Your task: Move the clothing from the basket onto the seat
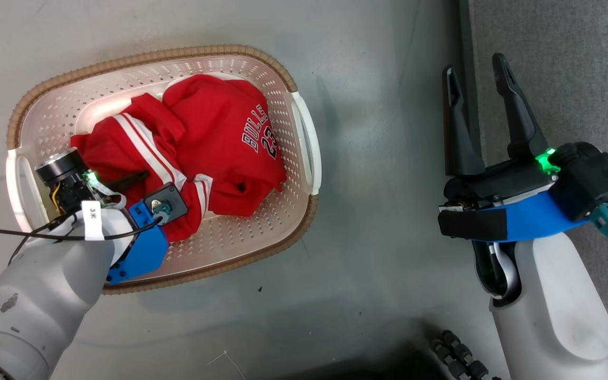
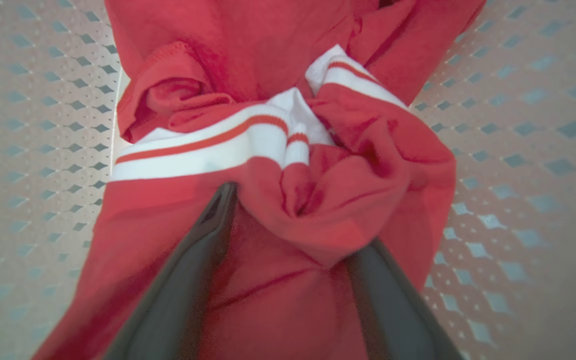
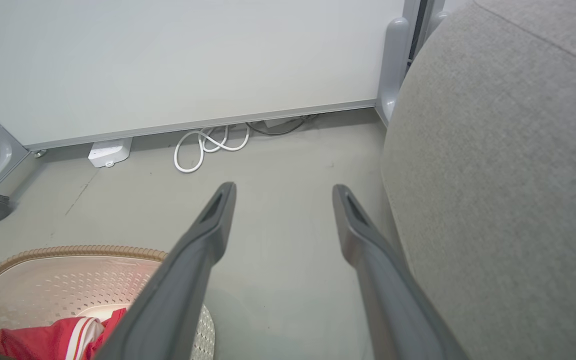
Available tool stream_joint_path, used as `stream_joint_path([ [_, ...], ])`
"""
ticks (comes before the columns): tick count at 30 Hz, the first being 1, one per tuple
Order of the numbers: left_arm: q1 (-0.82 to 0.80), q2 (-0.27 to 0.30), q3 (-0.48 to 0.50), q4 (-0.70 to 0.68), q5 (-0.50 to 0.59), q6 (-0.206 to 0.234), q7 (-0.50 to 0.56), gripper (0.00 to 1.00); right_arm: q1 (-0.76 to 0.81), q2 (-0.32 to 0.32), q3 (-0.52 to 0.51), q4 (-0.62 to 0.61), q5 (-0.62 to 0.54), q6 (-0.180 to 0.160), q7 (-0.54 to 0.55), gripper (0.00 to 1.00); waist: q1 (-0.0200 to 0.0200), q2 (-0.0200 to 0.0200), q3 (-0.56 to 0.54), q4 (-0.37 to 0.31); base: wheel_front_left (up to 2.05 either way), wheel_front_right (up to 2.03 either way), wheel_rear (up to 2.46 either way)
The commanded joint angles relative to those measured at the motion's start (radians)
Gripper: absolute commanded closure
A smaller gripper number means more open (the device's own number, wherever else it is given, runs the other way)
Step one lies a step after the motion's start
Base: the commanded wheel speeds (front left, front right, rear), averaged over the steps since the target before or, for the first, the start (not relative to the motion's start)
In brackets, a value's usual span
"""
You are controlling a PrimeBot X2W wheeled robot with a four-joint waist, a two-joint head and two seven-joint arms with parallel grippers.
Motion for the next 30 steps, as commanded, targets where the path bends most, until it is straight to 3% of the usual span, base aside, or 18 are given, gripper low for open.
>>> stream_joint_path([
  [1, -0.001, 0.000, -0.001, 0.005, 0.007, 0.001, 0.000, 0.86, -0.012, -0.002, 0.002, 0.001, 0.001, -0.001, -0.001, 0.00, -0.0001, 0.0000, -0.001, -0.001, 0.00, 0.00, 0.00],
  [2, 0.001, -0.002, -0.001, 0.005, 0.009, 0.001, -0.006, 1.00, -0.013, -0.002, 0.002, 0.003, 0.002, -0.001, -0.001, 0.00, -0.0001, 0.0000, -0.002, -0.001, 0.00, 0.00, 0.00],
  [14, 0.018, -0.042, -0.001, 0.003, -0.014, 0.001, -0.053, 1.00, -0.003, -0.002, -0.006, 0.015, -0.010, -0.001, -0.001, 0.00, -0.0001, 0.0000, -0.053, 0.017, 0.00, 0.00, 0.00],
  [30, 0.057, -0.108, 0.002, -0.109, -0.127, 0.001, -0.102, 1.00, 0.043, -0.002, -0.012, 0.049, -0.043, -0.001, -0.001, 0.00, -0.0001, 0.0000, -0.217, 0.091, 0.00, 0.00, 0.00],
])
